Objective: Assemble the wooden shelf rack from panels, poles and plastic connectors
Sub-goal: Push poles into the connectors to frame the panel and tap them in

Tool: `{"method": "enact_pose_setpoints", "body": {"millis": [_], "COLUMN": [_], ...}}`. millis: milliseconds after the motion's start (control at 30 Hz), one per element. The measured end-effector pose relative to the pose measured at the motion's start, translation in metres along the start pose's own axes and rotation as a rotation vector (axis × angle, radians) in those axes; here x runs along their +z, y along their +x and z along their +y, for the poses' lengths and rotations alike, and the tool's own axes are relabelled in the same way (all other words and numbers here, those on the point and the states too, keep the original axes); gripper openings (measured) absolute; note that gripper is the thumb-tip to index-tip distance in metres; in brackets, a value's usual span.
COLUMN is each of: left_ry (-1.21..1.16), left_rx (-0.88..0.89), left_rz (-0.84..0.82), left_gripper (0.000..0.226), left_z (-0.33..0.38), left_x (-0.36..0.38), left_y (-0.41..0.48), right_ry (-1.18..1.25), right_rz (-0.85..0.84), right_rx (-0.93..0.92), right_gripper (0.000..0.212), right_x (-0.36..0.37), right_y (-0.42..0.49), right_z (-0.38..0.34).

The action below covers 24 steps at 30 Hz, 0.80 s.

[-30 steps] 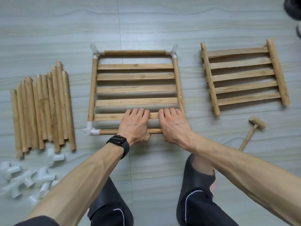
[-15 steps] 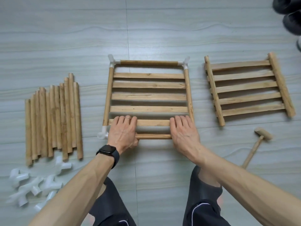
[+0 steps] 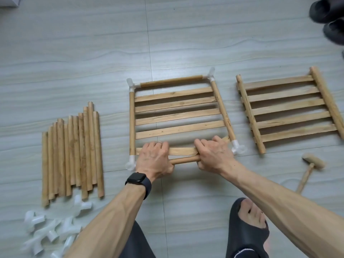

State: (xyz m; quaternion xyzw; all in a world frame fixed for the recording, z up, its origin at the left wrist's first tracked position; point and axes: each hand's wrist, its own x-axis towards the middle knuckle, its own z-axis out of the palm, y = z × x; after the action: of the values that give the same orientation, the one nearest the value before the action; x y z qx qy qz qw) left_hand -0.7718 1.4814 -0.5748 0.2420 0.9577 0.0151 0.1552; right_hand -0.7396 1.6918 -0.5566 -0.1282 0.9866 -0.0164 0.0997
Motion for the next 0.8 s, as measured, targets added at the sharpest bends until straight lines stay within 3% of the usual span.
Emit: {"method": "enact_pose_setpoints", "body": {"millis": [267, 467, 567, 667, 800], "left_ry": [0.085, 0.05, -0.055, -0.062, -0.007], "left_rx": [-0.021, 0.043, 0.043, 0.011, -0.005], "left_rz": [-0.065, -0.045, -0.023, -0.056, -0.082], "left_gripper": [0.04, 0.056, 0.066, 0.053, 0.044], "left_z": [-0.014, -0.018, -0.017, -0.017, -0.019], "left_x": [0.004, 0.015, 0.017, 0.016, 0.016], "left_y": [0.016, 0.005, 0.003, 0.008, 0.014], "right_ry": [0.023, 0.036, 0.034, 0.058, 0.147], "right_rz": [-0.032, -0.231, -0.254, -0.23, -0.139], "right_rx": [-0.056, 0.002, 0.001, -0.044, -0.057], "right_gripper": [0.035, 0.038, 0.036, 0.035, 0.055], "right_x": [0.006, 0.024, 0.031, 0.037, 0.043], "right_y": [0.01, 0.007, 0.003, 0.001, -0.005], "right_z": [0.009, 0.018, 0.02, 0.021, 0.026]}}
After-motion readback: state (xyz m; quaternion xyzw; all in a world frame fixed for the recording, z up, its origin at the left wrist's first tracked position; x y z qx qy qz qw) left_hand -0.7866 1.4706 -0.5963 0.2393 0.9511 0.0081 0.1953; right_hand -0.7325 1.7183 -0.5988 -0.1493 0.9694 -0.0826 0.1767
